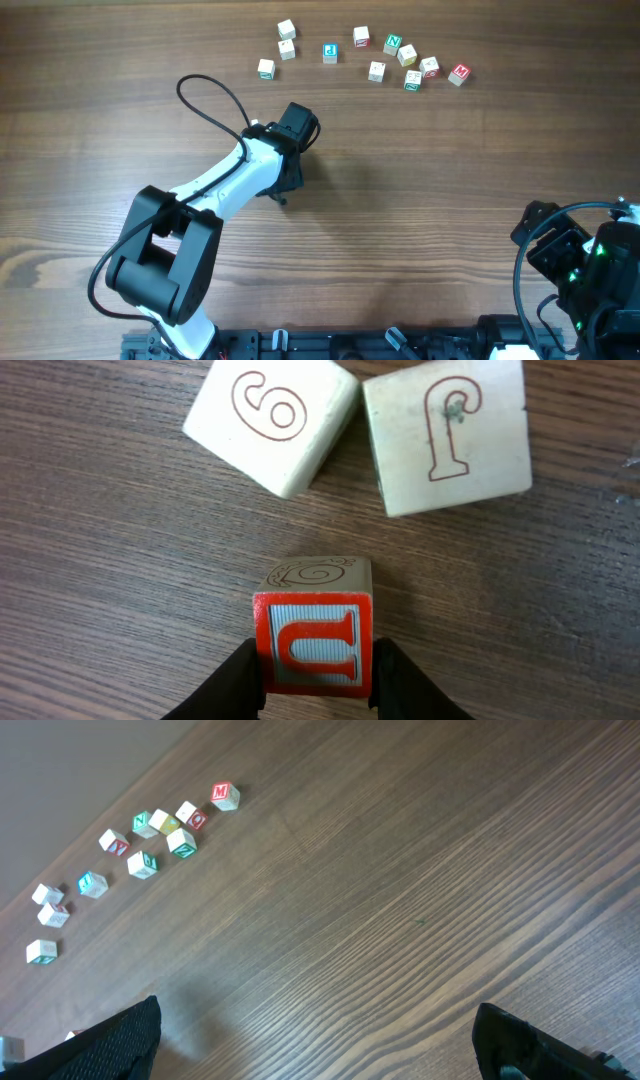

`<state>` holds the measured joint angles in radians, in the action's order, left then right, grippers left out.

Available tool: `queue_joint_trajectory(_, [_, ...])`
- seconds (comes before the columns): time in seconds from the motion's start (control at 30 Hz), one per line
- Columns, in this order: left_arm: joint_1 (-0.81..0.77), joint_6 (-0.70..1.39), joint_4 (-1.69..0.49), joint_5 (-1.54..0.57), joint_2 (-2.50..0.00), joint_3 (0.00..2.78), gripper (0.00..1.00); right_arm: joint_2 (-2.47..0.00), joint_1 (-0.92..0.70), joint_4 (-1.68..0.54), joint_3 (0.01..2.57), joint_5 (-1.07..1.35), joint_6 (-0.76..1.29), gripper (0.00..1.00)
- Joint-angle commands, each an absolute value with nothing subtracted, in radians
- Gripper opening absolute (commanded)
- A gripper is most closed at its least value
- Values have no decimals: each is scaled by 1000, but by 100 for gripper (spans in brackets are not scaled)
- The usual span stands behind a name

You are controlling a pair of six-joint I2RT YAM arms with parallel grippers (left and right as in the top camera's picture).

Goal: Form a circle

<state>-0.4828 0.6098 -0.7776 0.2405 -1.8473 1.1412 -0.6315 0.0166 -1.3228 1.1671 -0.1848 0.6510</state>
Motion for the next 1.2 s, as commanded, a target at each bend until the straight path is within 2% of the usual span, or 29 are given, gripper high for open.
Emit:
queue_joint_trajectory(0.0, [-486, 575, -770, 221, -1833, 1132, 35, -626, 14, -1324, 1168, -191, 658, 100])
queue_joint_trajectory(0.23, [-486, 575, -736, 225, -1833, 1132, 38, -626, 15, -1325, 1168, -191, 658, 100])
queue_joint_trajectory(0.43, [-486, 576, -745, 236, -1833, 1132, 35, -626, 15, -1325, 1168, -191, 658, 100])
queue_joint_trajectory(1.17, [-486, 579, -748, 245, -1833, 1132, 36, -626, 15, -1324, 1168, -191, 658, 100])
